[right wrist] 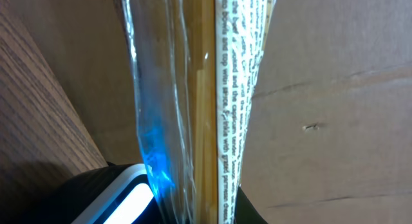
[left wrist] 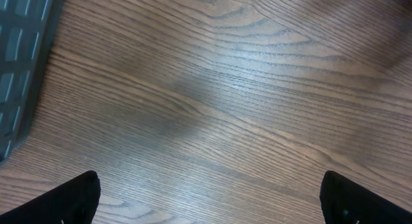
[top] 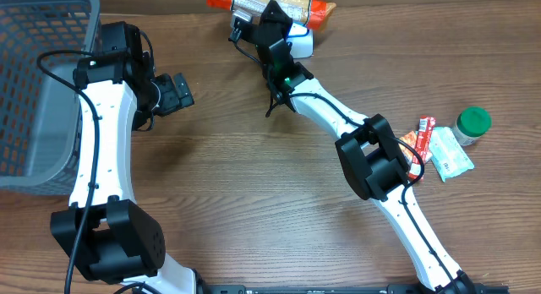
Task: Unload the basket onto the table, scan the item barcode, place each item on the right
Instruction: 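Hold the spaghetti package in front of the scanner window, then carry the spaghetti package right and lower it beside the snacks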
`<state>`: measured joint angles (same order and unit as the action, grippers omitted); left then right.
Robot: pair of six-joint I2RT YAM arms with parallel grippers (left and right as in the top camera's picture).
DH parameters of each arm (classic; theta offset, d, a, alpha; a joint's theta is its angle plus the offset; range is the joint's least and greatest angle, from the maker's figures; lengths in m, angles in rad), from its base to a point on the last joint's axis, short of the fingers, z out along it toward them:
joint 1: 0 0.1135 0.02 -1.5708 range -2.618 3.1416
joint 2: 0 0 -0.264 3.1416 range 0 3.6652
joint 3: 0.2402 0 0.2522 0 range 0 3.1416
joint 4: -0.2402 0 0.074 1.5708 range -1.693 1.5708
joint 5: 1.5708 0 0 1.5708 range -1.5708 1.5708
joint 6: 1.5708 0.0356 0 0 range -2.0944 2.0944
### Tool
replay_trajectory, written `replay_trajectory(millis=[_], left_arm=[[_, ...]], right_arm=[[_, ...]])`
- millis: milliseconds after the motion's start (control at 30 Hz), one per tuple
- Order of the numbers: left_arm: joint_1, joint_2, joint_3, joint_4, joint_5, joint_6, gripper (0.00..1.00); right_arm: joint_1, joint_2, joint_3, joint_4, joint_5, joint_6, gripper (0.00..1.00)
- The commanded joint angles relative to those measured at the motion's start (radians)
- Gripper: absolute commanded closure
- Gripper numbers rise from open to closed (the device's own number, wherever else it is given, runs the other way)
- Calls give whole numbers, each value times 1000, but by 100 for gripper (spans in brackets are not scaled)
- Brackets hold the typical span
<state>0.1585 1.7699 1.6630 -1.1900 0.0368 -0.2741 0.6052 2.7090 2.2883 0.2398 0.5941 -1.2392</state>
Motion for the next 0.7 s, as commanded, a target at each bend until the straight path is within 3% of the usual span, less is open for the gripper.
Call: replay_trajectory(millis=[0,167,500,667], left_arm=[[-3,2,17,-2,-3,16,0],[-4,2,17,-2,-3,16,0],[-4,2,17,-2,-3,16,0],[-3,2,17,-2,-3,16,0]], right_arm=[[10,-31,29,42,15,-83,97],[30,-56,29,50,39,-114,96],[95,-228,29,26,207,97,97],[125,-343,29,-209,318,232,97]])
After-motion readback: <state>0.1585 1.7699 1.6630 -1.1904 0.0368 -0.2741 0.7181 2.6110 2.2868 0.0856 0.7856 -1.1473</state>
